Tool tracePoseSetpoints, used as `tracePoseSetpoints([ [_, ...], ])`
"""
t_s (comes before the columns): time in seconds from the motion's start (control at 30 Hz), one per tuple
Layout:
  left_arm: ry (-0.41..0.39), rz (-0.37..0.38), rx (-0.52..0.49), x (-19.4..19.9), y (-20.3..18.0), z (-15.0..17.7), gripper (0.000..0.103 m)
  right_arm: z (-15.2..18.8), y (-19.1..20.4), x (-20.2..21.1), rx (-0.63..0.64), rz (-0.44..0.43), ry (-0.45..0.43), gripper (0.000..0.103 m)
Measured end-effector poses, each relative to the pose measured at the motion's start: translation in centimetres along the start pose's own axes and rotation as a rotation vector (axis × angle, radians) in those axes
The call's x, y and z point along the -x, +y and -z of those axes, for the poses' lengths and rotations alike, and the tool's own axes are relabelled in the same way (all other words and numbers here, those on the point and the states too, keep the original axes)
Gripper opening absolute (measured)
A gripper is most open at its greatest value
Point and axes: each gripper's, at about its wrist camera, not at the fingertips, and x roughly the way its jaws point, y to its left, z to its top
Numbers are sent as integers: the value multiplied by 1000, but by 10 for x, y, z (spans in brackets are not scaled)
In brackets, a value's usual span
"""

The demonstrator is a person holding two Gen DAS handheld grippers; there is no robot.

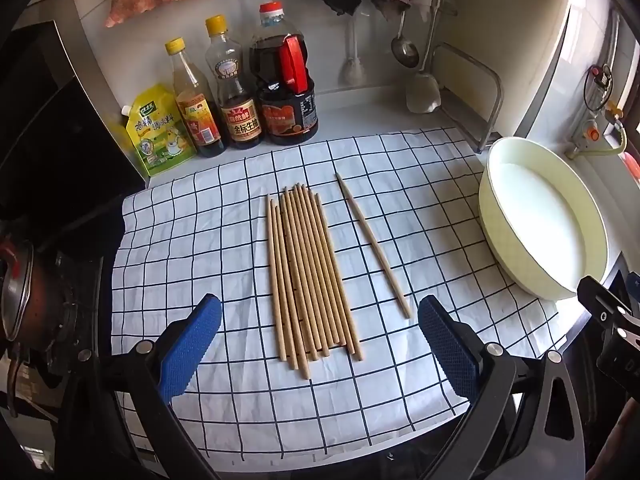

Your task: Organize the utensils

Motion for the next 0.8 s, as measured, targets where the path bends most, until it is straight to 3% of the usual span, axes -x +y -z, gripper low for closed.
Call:
tracePoseSetpoints([
  [0.8, -6, -4, 0, 5, 4, -7, 97, 0, 2, 7, -3, -22, -33, 94],
])
